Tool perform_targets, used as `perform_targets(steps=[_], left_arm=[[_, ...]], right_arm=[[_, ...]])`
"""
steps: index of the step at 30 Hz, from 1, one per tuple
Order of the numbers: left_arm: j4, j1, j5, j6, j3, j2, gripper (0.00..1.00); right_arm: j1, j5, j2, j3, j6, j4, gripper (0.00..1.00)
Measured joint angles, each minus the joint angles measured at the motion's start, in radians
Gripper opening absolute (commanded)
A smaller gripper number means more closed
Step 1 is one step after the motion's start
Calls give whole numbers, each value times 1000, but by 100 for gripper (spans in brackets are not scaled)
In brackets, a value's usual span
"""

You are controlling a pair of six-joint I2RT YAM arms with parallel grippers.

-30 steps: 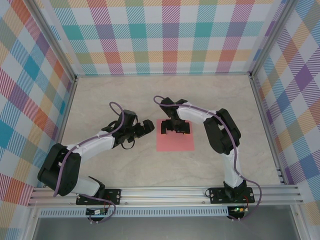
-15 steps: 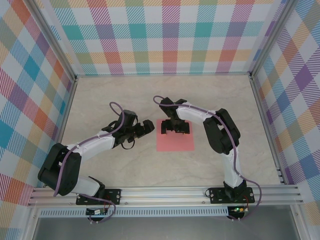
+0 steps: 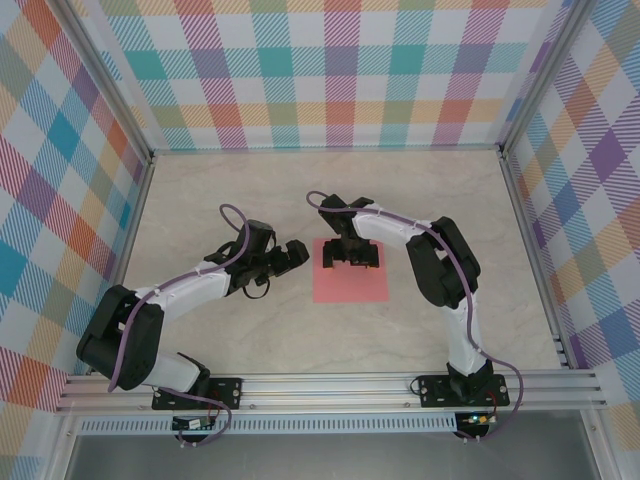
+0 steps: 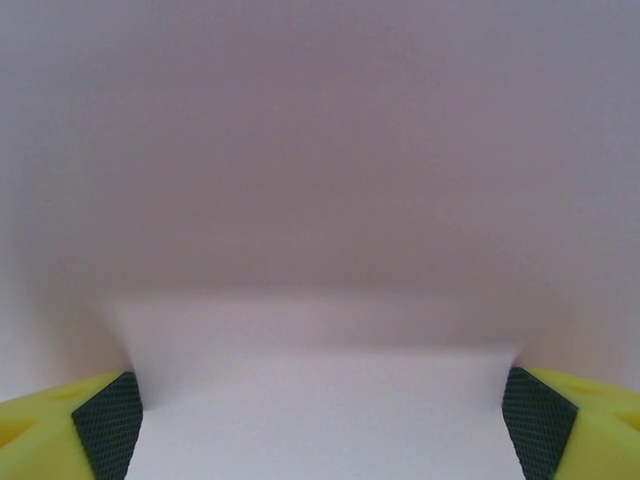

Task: Fold a paper plane with a square sheet of paper (pick it up from the middle)
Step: Fold the square sheet of paper in half at the center of the table.

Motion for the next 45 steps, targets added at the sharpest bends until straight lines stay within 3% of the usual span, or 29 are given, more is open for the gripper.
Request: perform_targets(steps=[15,17,23,26,31,45], left_arm=[[-1,0,0,0,0,0,100],[-2,0,0,0,0,0,100],[-2,0,0,0,0,0,100],[-3,0,0,0,0,0,100],[-7,0,0,0,0,0,100],[-22,0,0,0,0,0,100]], right_arm=[[0,-1,8,16,0,-19,88],[0,-1,10,20,-2,-21,84],[0,-5,21,39,-3,-37,85],[0,-3,30,57,-8,-56,94],[-2,7,31,79,-15,-77,99],[-8,-9,68,109,-7,-58,99]])
